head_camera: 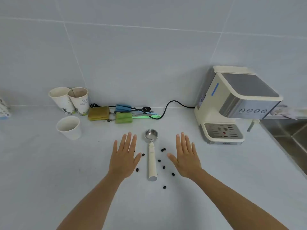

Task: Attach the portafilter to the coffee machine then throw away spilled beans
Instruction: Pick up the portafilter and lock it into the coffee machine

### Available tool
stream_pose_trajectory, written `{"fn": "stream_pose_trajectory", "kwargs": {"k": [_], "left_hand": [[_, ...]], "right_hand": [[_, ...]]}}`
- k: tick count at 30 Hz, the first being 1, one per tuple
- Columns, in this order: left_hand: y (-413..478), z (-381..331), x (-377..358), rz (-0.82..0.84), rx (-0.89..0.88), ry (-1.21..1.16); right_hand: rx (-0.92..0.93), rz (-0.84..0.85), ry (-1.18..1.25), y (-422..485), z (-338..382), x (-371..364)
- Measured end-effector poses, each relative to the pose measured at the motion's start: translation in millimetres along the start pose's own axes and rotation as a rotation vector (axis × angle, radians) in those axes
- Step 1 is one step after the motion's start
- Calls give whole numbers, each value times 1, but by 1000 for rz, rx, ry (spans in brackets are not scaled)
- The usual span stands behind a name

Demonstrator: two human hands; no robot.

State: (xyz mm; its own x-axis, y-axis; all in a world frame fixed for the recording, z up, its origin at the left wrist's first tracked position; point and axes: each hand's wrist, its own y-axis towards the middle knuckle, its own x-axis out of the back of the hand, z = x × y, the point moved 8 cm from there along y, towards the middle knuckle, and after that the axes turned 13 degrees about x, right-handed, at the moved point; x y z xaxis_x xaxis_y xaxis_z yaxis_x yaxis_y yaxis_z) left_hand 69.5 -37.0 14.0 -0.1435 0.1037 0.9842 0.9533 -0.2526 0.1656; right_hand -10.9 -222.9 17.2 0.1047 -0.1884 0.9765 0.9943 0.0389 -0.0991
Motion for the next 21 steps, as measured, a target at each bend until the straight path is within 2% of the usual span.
{"fn": "stream_pose_trajectory", "kwargs": {"k": [2, 6, 9, 15, 21], "left_hand": [[2, -4, -1, 11, -12, -13], [-2, -17, -12, 75, -51, 37], [-9, -32, -21, 64, -78, 37], [-19, -54, -50, 413, 135, -113], [-22, -64, -73, 567, 295, -209]], "right_hand": [[-14, -35, 8, 0, -3, 0], [-39, -9, 31, -3, -12, -8], [-42, 29, 81, -11, -14, -21], [-69, 167, 187, -38, -13, -70], [-95, 276, 253, -53, -16, -102]]}}
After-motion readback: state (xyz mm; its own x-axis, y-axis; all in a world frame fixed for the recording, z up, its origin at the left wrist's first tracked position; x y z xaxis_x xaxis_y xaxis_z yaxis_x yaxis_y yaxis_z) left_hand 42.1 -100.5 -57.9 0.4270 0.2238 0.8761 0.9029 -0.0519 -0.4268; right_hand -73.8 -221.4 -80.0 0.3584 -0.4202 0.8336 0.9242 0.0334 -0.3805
